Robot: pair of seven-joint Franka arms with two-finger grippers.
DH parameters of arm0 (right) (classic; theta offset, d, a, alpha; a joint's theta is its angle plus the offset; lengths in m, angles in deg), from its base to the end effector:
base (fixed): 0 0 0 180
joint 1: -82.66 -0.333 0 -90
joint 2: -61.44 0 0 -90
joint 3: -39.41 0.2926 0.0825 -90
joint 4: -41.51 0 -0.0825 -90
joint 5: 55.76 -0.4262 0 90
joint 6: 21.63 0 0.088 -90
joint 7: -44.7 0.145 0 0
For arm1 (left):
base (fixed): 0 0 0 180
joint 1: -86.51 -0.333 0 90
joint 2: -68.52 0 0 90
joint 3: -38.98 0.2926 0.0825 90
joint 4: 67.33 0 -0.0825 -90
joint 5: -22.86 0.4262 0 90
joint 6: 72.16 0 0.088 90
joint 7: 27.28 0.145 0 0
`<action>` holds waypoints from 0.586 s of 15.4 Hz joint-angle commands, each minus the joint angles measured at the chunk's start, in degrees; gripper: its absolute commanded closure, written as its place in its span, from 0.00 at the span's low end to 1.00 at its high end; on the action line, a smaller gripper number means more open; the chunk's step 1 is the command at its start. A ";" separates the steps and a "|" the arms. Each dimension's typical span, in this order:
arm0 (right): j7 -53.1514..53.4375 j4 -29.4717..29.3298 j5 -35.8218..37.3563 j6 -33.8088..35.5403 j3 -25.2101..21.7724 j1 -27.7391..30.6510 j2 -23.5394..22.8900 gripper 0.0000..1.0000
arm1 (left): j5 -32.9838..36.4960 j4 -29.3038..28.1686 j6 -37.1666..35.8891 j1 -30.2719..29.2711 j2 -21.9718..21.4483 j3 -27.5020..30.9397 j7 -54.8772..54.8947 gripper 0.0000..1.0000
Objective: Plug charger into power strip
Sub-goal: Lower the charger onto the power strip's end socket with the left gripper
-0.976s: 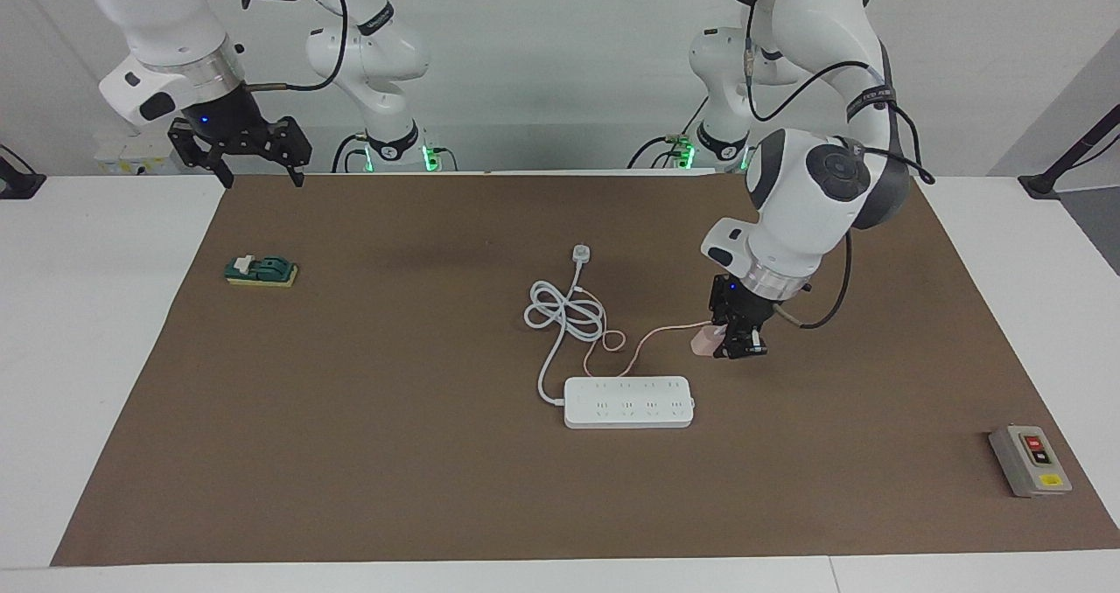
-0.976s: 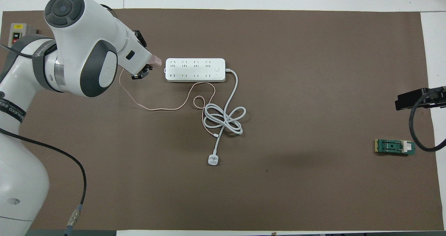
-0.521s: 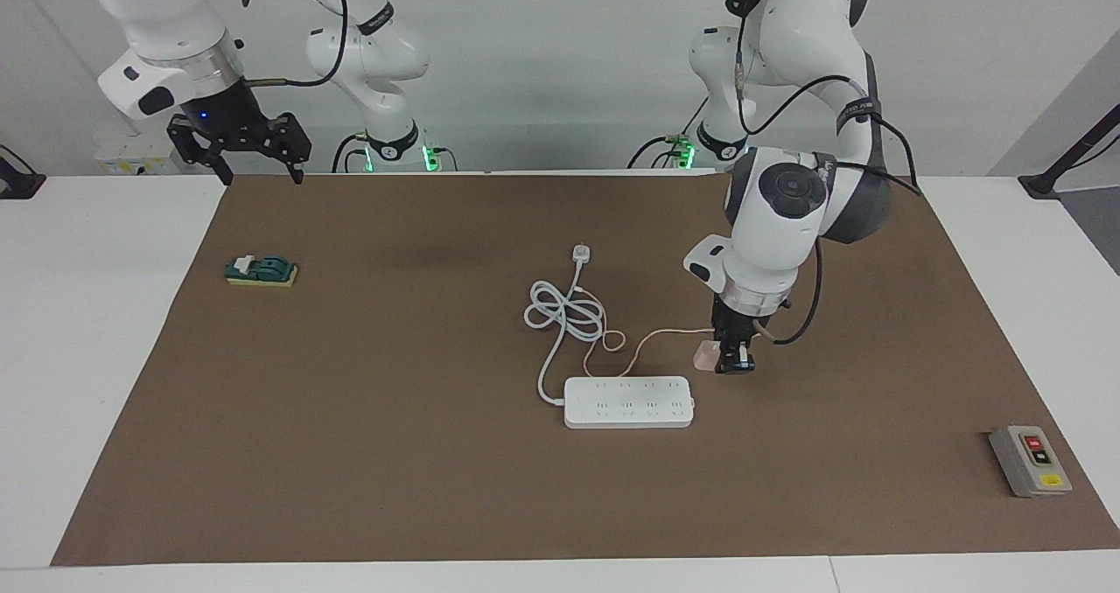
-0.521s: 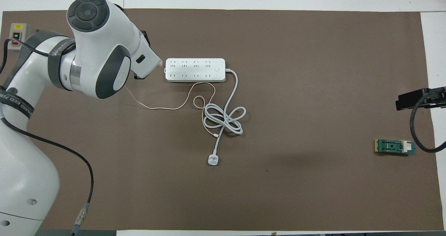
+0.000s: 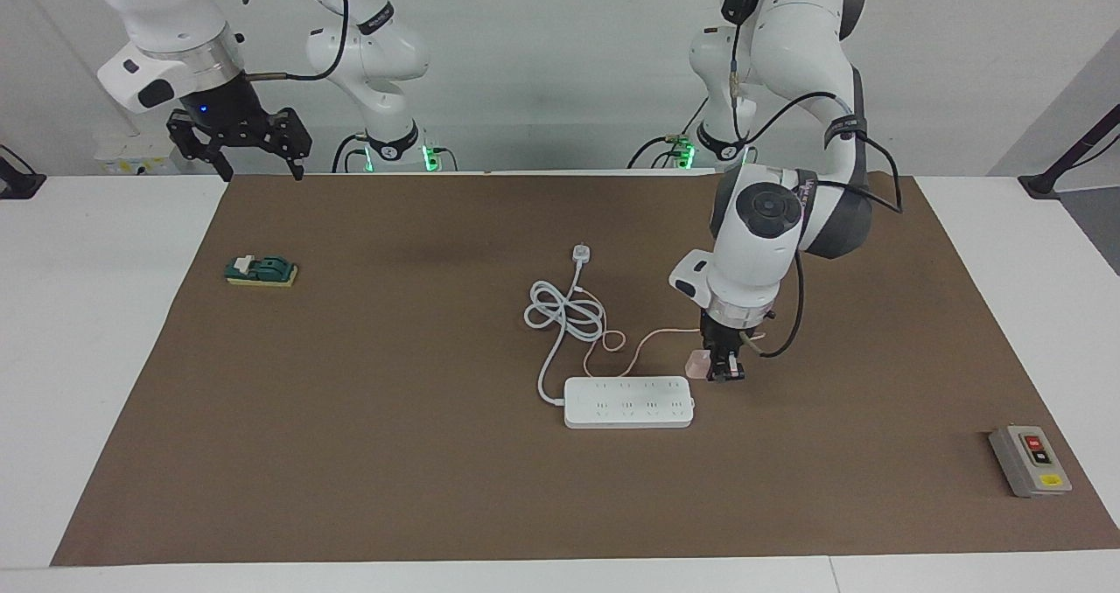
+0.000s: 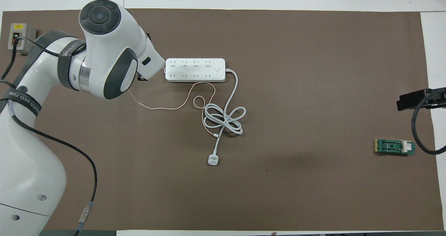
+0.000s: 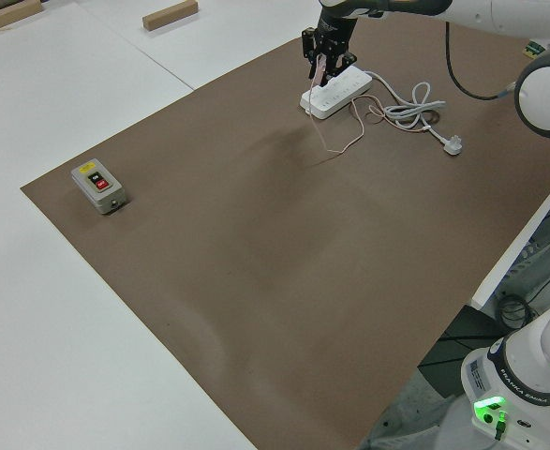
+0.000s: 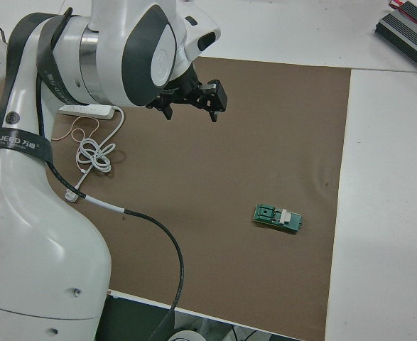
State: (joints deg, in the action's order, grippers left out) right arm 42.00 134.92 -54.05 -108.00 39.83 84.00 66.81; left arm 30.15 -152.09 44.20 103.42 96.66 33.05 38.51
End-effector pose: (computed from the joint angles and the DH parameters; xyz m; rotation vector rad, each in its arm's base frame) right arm 0.5615 -0.0133 0.5816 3.1113 0.0460 -0.0468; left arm 0.6825 -0.2657 0.3246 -2.1438 2.1769 -0.0524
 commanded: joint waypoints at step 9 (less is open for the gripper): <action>-1.34 0.80 -0.48 -0.47 0.64 0.68 0.88 0.00 | 0.70 1.27 3.88 2.16 3.94 0.74 -1.80 1.00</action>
State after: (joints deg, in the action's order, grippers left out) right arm 42.00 134.92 -54.07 -108.00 39.97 83.98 66.82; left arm 30.27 -152.08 47.35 104.26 99.38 33.00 37.99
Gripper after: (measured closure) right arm 0.000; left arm 0.709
